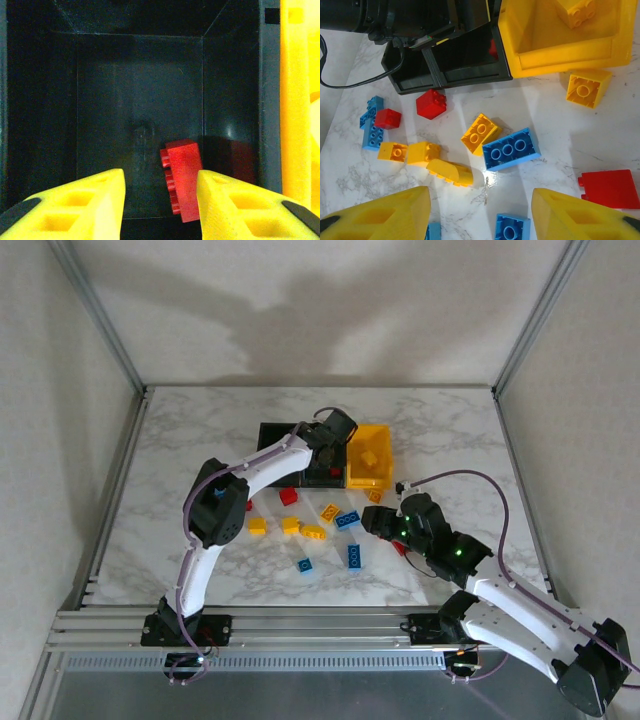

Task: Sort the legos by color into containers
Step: Place the lego in the container, then pick up the lego from the middle-left of the table.

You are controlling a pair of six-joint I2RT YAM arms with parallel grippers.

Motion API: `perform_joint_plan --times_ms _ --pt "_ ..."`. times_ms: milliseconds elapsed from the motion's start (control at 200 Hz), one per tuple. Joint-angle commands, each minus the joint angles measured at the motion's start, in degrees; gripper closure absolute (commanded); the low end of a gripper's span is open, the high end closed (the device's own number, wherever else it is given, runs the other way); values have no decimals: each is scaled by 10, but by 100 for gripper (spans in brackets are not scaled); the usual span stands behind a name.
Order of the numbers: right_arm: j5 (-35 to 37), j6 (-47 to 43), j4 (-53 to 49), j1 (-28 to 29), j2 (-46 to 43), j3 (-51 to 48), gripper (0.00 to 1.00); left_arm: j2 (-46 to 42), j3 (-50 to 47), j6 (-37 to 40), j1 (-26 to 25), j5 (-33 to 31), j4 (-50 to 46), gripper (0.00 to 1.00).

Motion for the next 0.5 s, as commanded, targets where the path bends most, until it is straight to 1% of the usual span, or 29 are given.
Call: perform_joint_plan --times_ms 0,190,345,496 --pt "16 -4 -14 -3 4 15 43 -41 9 9 7 -10 -19 58" --pt "13 -17 -19 -4 25 36 42 -130 -52 11 3 8 8 57" --pt "8 -34 -21 -4 51 54 38 -215 -140 8 3 25 34 55" --pt "-5 -53 -12 -3 75 70 38 -300 -243 -3 3 31 57 55"
